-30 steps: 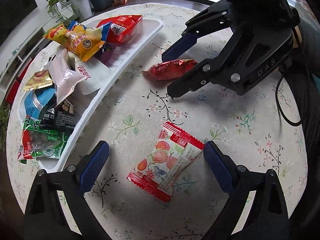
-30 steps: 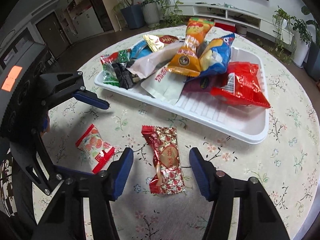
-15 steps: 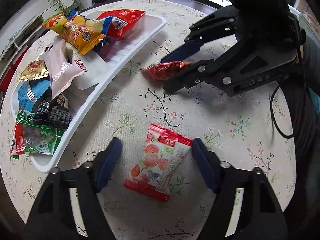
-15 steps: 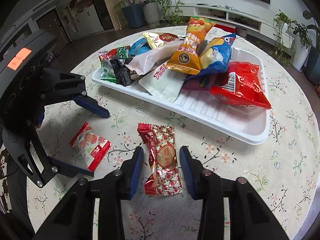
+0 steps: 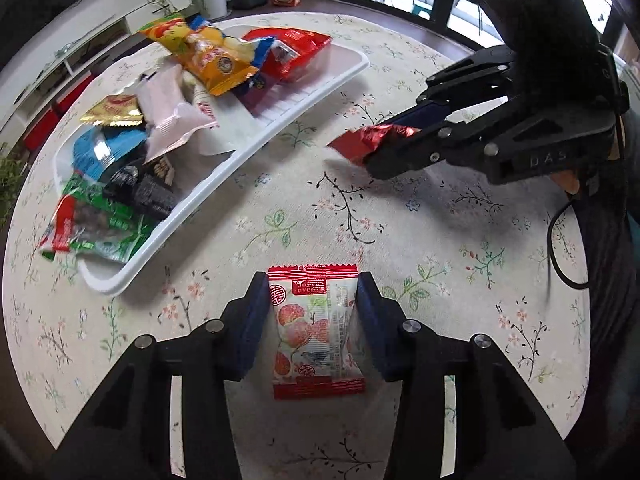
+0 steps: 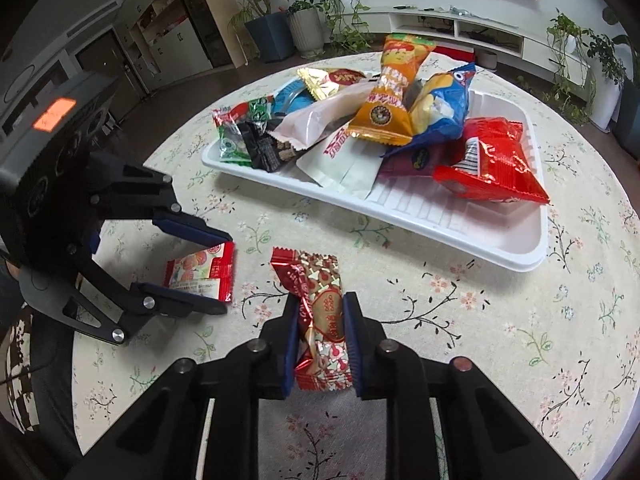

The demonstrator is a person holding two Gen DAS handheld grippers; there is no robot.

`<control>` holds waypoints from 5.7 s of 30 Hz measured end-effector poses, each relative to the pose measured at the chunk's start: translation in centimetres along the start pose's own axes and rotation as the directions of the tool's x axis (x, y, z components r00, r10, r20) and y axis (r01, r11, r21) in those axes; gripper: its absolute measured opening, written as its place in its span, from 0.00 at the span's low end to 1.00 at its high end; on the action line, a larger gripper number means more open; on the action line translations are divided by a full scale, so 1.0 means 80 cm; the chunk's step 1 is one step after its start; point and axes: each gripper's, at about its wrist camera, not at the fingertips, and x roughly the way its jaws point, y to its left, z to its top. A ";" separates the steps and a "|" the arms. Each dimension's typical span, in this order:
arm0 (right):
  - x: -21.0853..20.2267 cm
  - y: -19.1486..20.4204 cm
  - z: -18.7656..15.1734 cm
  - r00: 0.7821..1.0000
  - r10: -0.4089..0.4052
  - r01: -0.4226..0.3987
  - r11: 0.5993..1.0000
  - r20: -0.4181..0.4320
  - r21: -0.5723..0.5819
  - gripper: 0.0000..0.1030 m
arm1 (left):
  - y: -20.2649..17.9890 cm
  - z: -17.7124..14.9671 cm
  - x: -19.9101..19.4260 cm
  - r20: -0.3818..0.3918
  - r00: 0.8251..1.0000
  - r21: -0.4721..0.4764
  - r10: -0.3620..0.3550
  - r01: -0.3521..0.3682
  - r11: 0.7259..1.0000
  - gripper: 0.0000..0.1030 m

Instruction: Organize snacks

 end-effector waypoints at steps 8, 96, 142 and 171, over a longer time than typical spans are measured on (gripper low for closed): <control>-0.041 -0.008 0.013 0.994 0.038 -0.045 0.997 0.100 0.066 0.22 | 0.039 -0.004 -0.064 0.156 0.988 -0.185 -0.013 0.042 0.982 0.40; -0.155 0.093 -0.060 0.860 -0.438 0.352 0.881 0.262 0.317 0.98 | -0.123 -0.076 -0.201 0.094 0.770 -0.735 0.631 -0.374 0.566 1.00; -0.140 0.088 -0.069 0.880 -0.441 0.367 0.868 0.179 0.333 0.98 | -0.126 -0.073 -0.172 0.077 0.798 -0.711 0.598 -0.377 0.594 1.00; -0.135 0.083 -0.074 0.883 -0.446 0.382 0.864 0.148 0.327 0.98 | -0.126 -0.073 -0.166 0.078 0.805 -0.709 0.588 -0.370 0.601 1.00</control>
